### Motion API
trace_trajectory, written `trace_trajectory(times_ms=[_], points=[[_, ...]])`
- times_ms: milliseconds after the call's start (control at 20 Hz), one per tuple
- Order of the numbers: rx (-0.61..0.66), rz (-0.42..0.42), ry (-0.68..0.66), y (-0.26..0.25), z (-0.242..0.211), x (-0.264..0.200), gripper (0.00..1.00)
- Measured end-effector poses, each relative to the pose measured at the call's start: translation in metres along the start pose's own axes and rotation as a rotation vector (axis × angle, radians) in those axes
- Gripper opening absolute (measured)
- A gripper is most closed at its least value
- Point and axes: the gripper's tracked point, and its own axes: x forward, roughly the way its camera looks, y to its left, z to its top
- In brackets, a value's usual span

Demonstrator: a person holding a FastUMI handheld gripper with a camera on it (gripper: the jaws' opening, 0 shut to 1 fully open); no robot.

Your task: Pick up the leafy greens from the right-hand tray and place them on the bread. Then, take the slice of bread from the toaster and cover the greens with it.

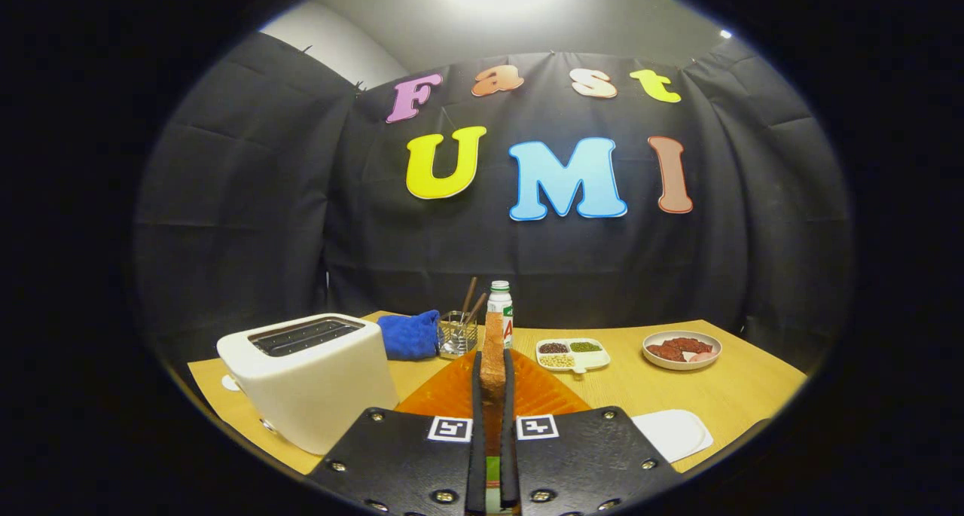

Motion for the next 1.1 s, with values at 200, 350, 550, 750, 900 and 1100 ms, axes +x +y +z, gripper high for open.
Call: trace_trajectory(times_ms=[200,350,550,750,900,1100], points=[[0.052,0.074,0.022,0.0,-0.011,-0.008,0.07],[0.128,0.148,0.036,0.004,-0.018,-0.011,0.07],[0.241,0.261,0.068,0.013,-0.035,-0.013,0.07],[0.316,0.283,0.15,0.009,-0.059,-0.007,0.07],[0.334,0.278,0.158,0.001,-0.065,-0.003,0.07],[0.299,0.26,0.169,-0.005,-0.072,0.0,0.07]])
